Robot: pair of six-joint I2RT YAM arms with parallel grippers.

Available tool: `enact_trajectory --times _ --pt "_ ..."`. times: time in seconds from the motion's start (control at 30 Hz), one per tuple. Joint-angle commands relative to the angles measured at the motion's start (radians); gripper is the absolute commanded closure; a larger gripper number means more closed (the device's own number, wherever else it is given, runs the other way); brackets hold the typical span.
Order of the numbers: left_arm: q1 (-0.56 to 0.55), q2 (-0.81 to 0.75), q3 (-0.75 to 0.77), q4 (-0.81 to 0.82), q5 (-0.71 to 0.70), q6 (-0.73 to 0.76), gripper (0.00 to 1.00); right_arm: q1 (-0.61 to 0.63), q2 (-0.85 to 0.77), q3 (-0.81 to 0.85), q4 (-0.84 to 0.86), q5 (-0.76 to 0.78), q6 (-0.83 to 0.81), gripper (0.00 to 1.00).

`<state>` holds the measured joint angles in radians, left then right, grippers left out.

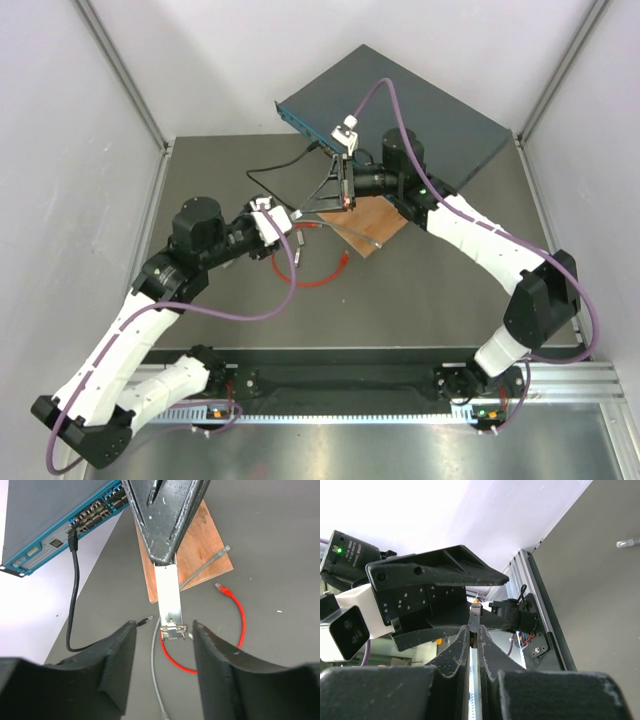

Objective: Insert the plug into the switch port

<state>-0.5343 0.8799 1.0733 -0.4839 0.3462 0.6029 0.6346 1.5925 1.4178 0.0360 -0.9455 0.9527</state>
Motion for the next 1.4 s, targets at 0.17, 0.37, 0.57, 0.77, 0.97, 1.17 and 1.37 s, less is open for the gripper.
enact_trajectory --times 0.17,0.37,0.57,0.77,0.97,1.17,1.37 --pt "-0.033 0.011 -0.006 0.079 -0.041 0.015 0.55 0.008 -0.003 -0.002 0.059 -0.01 0.024 1.0" --pt "-0.047 0.021 -0.003 0.079 -0.053 0.018 0.77 0.008 -0.002 -0.003 0.061 -0.012 0.029 1.0" --pt "-0.053 0.03 0.014 0.053 -0.049 -0.034 1.0 0.005 -0.011 0.022 0.076 -0.027 -0.018 0.62" --pt "-0.055 0.03 0.057 -0.034 -0.032 -0.2 1.0 -0.044 -0.083 0.095 -0.082 0.019 -0.184 0.28" --pt "-0.053 0.016 0.045 -0.064 -0.006 -0.365 1.0 -0.096 -0.178 0.075 -0.165 0.04 -0.31 0.13" --pt "-0.055 0.102 0.066 -0.003 -0.032 -0.475 1.0 -0.208 -0.276 0.127 -0.313 0.062 -0.494 0.05" --pt "-0.117 0.212 0.103 0.071 -0.116 -0.529 1.0 -0.453 -0.477 0.07 -0.369 0.137 -0.494 0.0"
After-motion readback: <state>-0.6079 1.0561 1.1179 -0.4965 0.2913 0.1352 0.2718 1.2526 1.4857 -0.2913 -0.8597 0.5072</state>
